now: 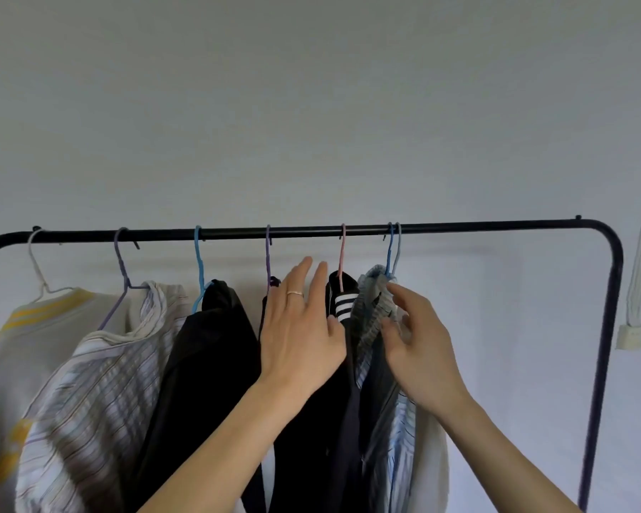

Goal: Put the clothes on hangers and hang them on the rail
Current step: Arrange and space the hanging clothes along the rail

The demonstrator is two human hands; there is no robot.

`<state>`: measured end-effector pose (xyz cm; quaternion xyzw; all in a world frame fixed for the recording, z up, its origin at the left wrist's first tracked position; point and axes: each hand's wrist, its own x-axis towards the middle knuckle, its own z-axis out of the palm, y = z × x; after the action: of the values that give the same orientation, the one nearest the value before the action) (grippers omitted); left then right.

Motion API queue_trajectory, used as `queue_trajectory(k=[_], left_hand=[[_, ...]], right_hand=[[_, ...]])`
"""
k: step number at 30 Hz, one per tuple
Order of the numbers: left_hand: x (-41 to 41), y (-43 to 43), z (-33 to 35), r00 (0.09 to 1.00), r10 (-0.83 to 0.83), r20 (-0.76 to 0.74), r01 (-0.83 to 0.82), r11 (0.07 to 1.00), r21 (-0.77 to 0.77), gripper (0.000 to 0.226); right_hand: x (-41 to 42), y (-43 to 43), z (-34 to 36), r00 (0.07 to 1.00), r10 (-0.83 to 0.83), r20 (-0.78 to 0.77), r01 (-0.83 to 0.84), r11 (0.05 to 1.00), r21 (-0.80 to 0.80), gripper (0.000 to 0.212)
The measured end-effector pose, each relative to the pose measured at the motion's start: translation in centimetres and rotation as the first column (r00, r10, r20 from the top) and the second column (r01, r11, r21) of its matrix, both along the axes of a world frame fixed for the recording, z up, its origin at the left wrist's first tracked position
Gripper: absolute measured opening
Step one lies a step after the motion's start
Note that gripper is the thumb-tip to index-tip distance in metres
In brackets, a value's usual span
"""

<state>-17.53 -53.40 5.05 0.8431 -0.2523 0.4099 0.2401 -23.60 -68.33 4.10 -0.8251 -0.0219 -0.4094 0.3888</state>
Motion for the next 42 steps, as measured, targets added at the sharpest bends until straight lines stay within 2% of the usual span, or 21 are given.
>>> queue_trajectory(k=[2,4,6,8,9,11,14,16,18,21,24,27,30,35,39,41,42], left_hand=[[0.0,-2.5,0.0,0.986,-0.061,-0.157,0.064,0.998,0.015,0.080],[0.9,-4.8,-1.0,0.909,-0.157,-0.385,0.153,0.987,-0.041,0.091],[1.5,-6.0,-1.6,0.746,-0.378,-0.548,0.226,0.918,-0.326,0.097],[2.0,-6.6,-2.1,0.623,-0.527,-0.579,0.165,0.811,-0.561,0.087],[2.0,-6.8,-2.2,0.600,-0.566,-0.566,0.135,0.768,-0.626,0.078],[1.9,-7.2,-2.3,0.623,-0.608,-0.493,0.141,0.707,-0.693,0.061],[1.3,-7.5,-2.0,0.636,-0.652,-0.413,0.154,0.632,-0.760,0.044],[1.1,-7.4,-2.0,0.626,-0.646,-0.437,0.150,0.650,-0.745,0.037],[1.5,-7.3,-2.2,0.613,-0.632,-0.474,0.152,0.683,-0.714,0.039],[1.2,-7.8,-2.5,0.613,-0.648,-0.452,0.185,0.675,-0.715,0.038],[0.8,-8.2,-2.4,0.636,-0.640,-0.431,0.195,0.674,-0.713,0.050],[1.2,-8.2,-2.4,0.638,-0.616,-0.462,0.171,0.698,-0.695,0.060],[1.4,-7.9,-2.4,0.658,-0.578,-0.483,0.163,0.736,-0.657,0.069],[1.7,-7.2,-2.3,0.668,-0.558,-0.492,0.166,0.756,-0.633,0.054],[1.8,-6.9,-2.4,0.677,-0.527,-0.514,0.173,0.793,-0.584,0.065],[1.5,-7.0,-2.1,0.731,-0.403,-0.551,0.125,0.872,-0.474,0.071],[1.0,-7.0,-2.0,0.803,-0.242,-0.544,0.077,0.948,-0.308,0.077]], right_hand=[[-0.1,-1.5,-0.3,0.991,-0.046,-0.129,0.041,0.998,-0.047,0.051],[-0.6,-2.2,-0.8,0.973,-0.047,-0.226,0.037,0.998,-0.046,0.055],[-1.2,-2.6,-1.4,0.949,-0.009,-0.316,0.005,1.000,-0.013,0.059],[-1.0,-3.4,-1.5,0.904,0.088,-0.419,-0.047,0.993,0.108,0.060],[-0.4,-3.8,-1.4,0.883,0.141,-0.447,-0.057,0.979,0.197,0.056],[1.3,-4.8,-1.4,0.862,0.200,-0.465,-0.042,0.944,0.327,0.047],[2.6,-5.9,-1.4,0.888,0.174,-0.425,-0.013,0.935,0.354,0.039],[2.2,-7.2,-1.4,0.916,0.169,-0.364,0.004,0.903,0.429,0.042],[1.5,-9.6,-1.8,0.937,0.129,-0.326,0.058,0.860,0.506,0.045],[0.6,-13.1,-1.8,0.955,0.026,-0.295,0.151,0.815,0.560,0.045],[0.2,-13.5,-1.5,0.946,-0.072,-0.316,0.203,0.890,0.407,0.054],[0.4,-11.0,-1.5,0.936,0.018,-0.352,0.087,0.956,0.279,0.064],[1.3,-8.5,-1.7,0.944,0.058,-0.325,0.021,0.972,0.235,0.068],[1.9,-7.9,-2.3,0.943,0.059,-0.329,0.016,0.975,0.220,0.073],[1.3,-7.9,-2.0,0.932,0.067,-0.357,0.005,0.980,0.198,0.065],[0.8,-7.2,-1.7,0.928,0.079,-0.365,0.000,0.977,0.212,0.053],[0.4,-6.9,-1.6,0.931,0.048,-0.361,0.024,0.981,0.193,0.048]])
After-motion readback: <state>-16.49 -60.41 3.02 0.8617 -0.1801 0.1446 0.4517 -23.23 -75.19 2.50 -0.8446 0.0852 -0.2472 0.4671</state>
